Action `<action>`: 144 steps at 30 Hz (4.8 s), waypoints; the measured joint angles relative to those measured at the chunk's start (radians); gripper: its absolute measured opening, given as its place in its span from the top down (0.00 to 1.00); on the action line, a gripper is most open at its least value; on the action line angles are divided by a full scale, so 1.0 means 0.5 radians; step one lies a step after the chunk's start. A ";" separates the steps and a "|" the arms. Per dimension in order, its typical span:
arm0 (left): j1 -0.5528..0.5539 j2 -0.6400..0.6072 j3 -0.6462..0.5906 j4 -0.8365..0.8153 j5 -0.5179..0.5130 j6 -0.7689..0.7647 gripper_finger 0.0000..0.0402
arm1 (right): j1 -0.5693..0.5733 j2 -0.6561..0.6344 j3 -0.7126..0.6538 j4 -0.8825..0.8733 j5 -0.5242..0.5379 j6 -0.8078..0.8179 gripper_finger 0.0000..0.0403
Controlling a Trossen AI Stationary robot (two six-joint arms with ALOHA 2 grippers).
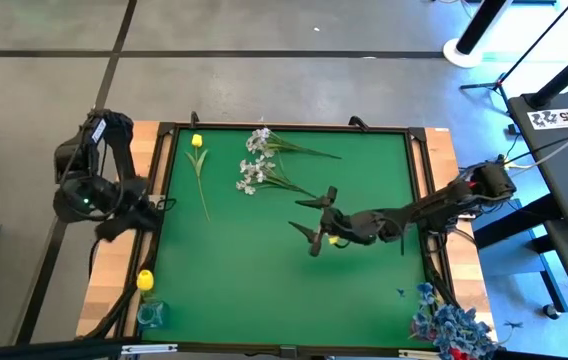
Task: Sort flowers into vase by color
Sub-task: Put the bottom white flowers into the blue vase
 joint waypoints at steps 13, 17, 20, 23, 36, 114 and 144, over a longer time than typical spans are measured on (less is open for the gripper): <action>0.524 0.005 -0.448 0.134 -0.588 -0.264 0.69 | -0.670 0.318 -0.001 -0.844 -0.284 0.466 0.33; 0.735 0.041 -0.673 0.392 -0.581 -0.187 0.69 | -0.815 0.453 -0.001 -0.834 -0.527 0.428 0.33; 0.915 0.058 -0.792 0.579 -0.523 -0.108 0.69 | -0.857 0.589 -0.001 -0.764 -0.590 0.394 0.36; 1.107 0.088 -0.882 0.849 -0.431 0.088 0.69 | -0.872 0.676 0.004 -0.663 -0.588 0.415 0.45; 1.640 0.135 -1.112 2.072 -0.139 1.211 0.69 | -0.870 0.638 0.003 -0.637 -0.685 0.286 0.95; 2.606 1.446 -1.028 4.895 1.216 2.614 0.50 | -0.529 0.312 0.369 0.565 -1.219 0.047 0.95; 1.818 0.292 -0.215 1.912 1.043 2.325 0.96 | -0.294 0.158 0.369 0.443 -1.153 -0.079 0.38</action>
